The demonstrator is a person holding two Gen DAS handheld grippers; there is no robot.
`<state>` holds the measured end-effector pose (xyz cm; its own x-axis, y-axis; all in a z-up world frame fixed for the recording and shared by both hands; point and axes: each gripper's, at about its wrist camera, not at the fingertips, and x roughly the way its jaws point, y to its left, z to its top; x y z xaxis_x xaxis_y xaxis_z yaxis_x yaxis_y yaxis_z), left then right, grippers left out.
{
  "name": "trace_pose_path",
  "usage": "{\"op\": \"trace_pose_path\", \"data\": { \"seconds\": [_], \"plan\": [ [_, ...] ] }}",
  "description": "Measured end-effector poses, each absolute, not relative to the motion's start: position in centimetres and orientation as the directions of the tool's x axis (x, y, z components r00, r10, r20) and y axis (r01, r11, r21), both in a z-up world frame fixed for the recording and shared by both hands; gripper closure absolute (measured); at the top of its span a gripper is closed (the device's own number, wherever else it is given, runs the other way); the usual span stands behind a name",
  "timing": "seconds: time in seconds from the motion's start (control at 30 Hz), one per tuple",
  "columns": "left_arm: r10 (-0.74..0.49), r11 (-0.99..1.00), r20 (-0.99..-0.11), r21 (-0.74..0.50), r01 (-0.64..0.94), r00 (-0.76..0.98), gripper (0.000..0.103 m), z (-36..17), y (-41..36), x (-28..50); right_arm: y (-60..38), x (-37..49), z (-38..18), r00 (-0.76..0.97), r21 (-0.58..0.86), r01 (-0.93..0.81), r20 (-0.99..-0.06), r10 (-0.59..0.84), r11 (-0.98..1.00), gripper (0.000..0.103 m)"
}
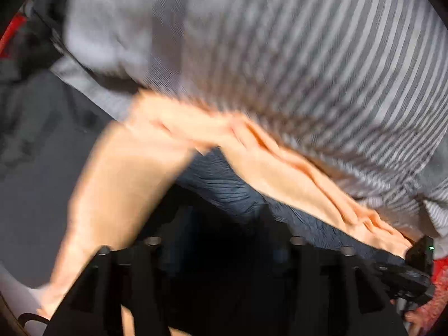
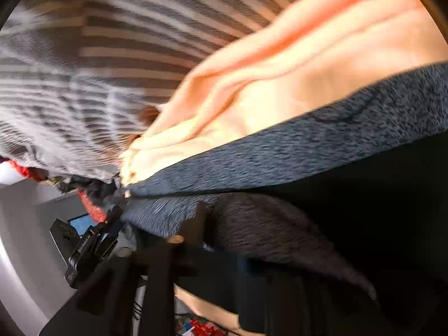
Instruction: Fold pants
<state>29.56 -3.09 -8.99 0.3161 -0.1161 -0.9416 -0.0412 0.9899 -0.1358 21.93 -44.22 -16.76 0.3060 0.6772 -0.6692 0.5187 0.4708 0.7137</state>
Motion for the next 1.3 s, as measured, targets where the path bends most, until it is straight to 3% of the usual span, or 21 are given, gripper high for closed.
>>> {"op": "trace_pose_path", "data": {
  "seconds": [0.03, 0.07, 0.2, 0.27, 0.33, 0.37, 0.43, 0.47, 0.5, 0.57, 0.67, 0.7, 0.77, 0.9, 1.07, 1.3],
  "plan": [
    [-0.098, 0.992, -0.936, -0.118, -0.038, 0.338, 0.042, -8.1, -2.8, 29.3, -44.2, 21.9, -15.4, 0.326, 0.742, 0.489, -0.643, 0.693, 0.459, 0.027],
    [-0.078, 0.995, -0.935, -0.093, -0.027, 0.347, 0.042, -7.4, -2.6, 29.1, -44.2, 21.8, -14.4, 0.341, 0.762, 0.470, -0.622, 0.705, 0.445, 0.021],
    [0.003, 0.995, -0.959, 0.032, 0.099, 0.284, 0.042, -9.0, -5.0, 27.0, -43.9, 20.4, -11.4, 0.356, 0.813, 0.373, -0.570, 0.741, 0.446, 0.021],
    [0.040, 0.986, -0.971, 0.076, 0.146, 0.234, 0.042, -11.7, -7.0, 26.1, -42.9, 19.7, -12.0, 0.281, 0.772, 0.371, -0.623, 0.730, 0.516, 0.021],
    [0.064, 0.979, -0.980, 0.098, 0.178, 0.190, 0.042, -14.2, -8.4, 25.2, -42.6, 19.1, -14.3, 0.188, 0.662, 0.405, -0.735, 0.651, 0.630, 0.021],
    [0.104, 0.972, -0.976, 0.140, 0.188, 0.189, 0.042, -15.3, -9.1, 24.7, -42.9, 18.8, -15.2, 0.161, 0.613, 0.420, -0.776, 0.610, 0.670, 0.026],
    [0.139, 0.965, -0.964, 0.183, 0.187, 0.227, 0.041, -15.1, -9.6, 24.3, -44.0, 18.1, -15.7, 0.172, 0.598, 0.456, -0.786, 0.594, 0.659, 0.047],
    [0.134, 0.964, -0.967, 0.178, 0.196, 0.217, 0.041, -14.7, -9.7, 24.2, -44.7, 17.6, -15.0, 0.208, 0.625, 0.471, -0.764, 0.610, 0.623, 0.046],
    [0.104, 0.966, -0.976, 0.144, 0.212, 0.192, 0.041, -14.2, -9.8, 24.1, -45.2, 16.9, -14.0, 0.248, 0.651, 0.467, -0.746, 0.618, 0.599, 0.043],
    [0.081, 0.963, -0.979, 0.125, 0.237, 0.188, 0.041, -12.8, -10.1, 23.2, -46.0, 15.3, -11.4, 0.312, 0.676, 0.434, -0.733, 0.604, 0.596, 0.023],
    [0.017, 0.942, -0.982, 0.079, 0.325, 0.190, 0.040, -10.2, -11.7, 20.4, -47.1, 11.3, -8.6, 0.360, 0.657, 0.450, -0.754, 0.550, 0.605, 0.023],
    [-0.005, 0.939, -0.984, 0.057, 0.340, 0.178, 0.028, -10.1, -12.3, 19.7, -47.6, 9.8, -8.2, 0.369, 0.651, 0.468, -0.758, 0.537, 0.597, 0.023],
    [-0.079, 0.923, -0.988, -0.022, 0.384, 0.134, 0.019, -9.5, -13.9, 17.3, -48.8, 5.2, -7.4, 0.387, 0.623, 0.525, -0.782, 0.489, 0.580, 0.023],
    [-0.226, 0.845, -0.974, -0.198, 0.496, -0.004, 0.019, -10.0, -19.1, 12.0, -50.6, -4.4, -6.1, 0.407, 0.558, 0.634, -0.829, 0.383, 0.535, 0.023],
    [-0.320, 0.772, -0.933, -0.358, 0.525, -0.166, 0.019, -11.8, -24.1, 7.3, -52.6, -16.8, -6.1, 0.394, 0.467, 0.779, -0.884, 0.253, 0.419, 0.023],
    [-0.343, 0.740, -0.907, -0.422, 0.524, -0.245, 0.019, -11.4, -28.5, 3.8, -52.1, -25.2, -6.7, 0.353, 0.373, 0.861, -0.928, 0.122, 0.346, 0.023]
  ]
}}
